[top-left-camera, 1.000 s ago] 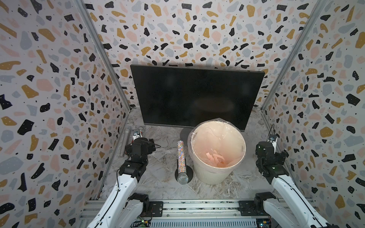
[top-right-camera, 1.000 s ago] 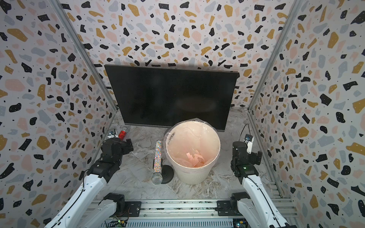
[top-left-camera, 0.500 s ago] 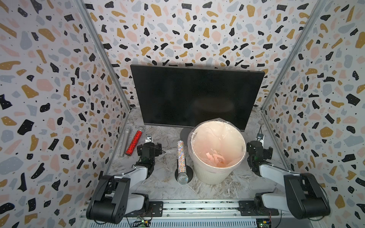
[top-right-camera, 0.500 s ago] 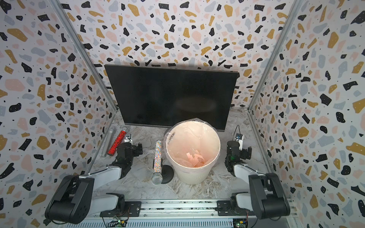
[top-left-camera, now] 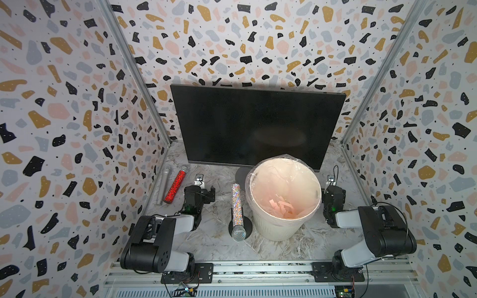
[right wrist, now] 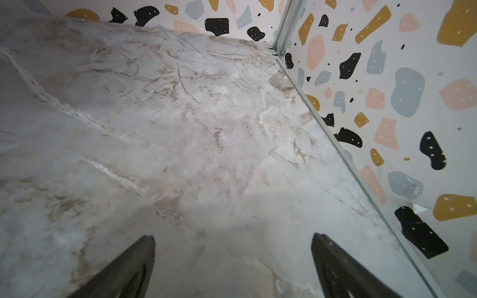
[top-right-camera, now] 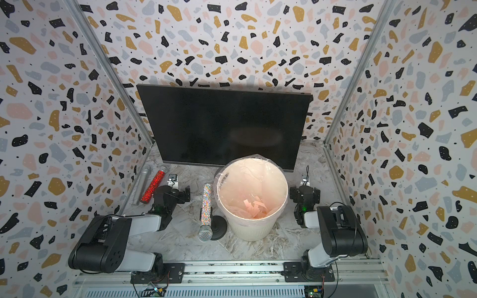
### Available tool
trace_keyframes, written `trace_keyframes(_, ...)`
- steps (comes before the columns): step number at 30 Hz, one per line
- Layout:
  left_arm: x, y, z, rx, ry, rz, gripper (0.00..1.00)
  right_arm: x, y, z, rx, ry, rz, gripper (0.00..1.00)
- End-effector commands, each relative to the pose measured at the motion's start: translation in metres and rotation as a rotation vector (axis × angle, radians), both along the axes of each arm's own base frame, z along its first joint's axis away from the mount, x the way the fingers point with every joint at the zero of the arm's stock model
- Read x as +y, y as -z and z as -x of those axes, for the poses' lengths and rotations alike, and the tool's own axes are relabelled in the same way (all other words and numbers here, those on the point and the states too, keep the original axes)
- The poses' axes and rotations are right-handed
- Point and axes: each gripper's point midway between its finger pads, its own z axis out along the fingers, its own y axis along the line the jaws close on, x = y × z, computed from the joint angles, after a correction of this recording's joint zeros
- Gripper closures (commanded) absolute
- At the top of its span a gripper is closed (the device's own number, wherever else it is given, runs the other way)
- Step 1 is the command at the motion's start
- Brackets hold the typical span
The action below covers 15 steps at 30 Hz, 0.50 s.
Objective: Remove the sticky note from the monitor
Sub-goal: Reset both arms
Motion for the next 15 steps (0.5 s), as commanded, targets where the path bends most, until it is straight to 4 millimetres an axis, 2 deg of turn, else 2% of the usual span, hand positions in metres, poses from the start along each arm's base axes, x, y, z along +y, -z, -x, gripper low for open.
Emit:
trace_keyframes(1,-0.0025,-0.0194,-0.0082,-0.068,0.019,0.002,0.01,0.0076,-0.0180,-0.0082,-0.080,-0.048,-0.017,0.00)
trace_keyframes(9,-0.0034,-0.0170,-0.0109,-0.058,0.025,0.002,0.01,0.0115,-0.0128,-0.0136,-0.039,-0.070,-0.024,0.00)
trace_keyframes(15,-0.0021,-0.0192,-0.0079,-0.074,0.019,0.001,0.00,0.0149,-0.0161,-0.0126,-0.057,-0.094,-0.028,0.00)
